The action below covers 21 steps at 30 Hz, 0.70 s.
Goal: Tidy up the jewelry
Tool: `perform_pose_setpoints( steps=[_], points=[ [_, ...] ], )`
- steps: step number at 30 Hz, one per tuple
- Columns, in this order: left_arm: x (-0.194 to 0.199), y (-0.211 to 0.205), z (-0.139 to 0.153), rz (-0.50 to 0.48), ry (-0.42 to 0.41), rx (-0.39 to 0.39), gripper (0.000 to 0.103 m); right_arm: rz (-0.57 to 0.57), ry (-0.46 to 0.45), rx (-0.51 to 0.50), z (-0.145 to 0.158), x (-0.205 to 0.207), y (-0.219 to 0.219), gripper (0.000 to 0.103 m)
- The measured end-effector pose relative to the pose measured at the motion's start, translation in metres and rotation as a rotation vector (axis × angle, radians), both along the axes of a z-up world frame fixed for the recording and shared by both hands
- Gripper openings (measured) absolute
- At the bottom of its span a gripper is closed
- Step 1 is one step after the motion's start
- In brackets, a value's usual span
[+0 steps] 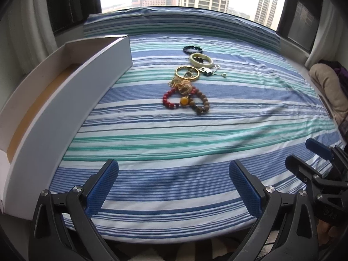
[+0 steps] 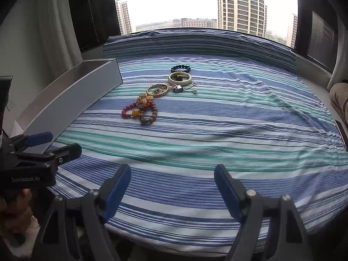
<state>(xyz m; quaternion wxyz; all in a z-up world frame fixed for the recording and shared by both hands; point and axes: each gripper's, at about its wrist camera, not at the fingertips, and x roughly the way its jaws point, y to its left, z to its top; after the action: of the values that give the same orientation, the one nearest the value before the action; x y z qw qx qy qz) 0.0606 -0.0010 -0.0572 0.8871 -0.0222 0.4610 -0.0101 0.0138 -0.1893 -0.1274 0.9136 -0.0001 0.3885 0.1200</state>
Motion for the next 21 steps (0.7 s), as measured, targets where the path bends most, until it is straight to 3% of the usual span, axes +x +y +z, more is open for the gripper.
perform_pose_setpoints(
  steps=[14,17,21],
  points=[
    [0.018,-0.006,-0.015,-0.016,0.061,0.008,0.101,0.010,0.045,0.023,-0.012,0.008,-0.005,0.080],
    [0.037,0.005,-0.012,-0.033,0.085,-0.027,0.101,0.007,0.046,0.031,-0.012,0.010,-0.008,0.080],
    [0.078,0.038,0.006,-0.012,0.095,-0.134,0.101,-0.005,0.042,0.043,-0.013,0.013,-0.014,0.080]
  ],
)
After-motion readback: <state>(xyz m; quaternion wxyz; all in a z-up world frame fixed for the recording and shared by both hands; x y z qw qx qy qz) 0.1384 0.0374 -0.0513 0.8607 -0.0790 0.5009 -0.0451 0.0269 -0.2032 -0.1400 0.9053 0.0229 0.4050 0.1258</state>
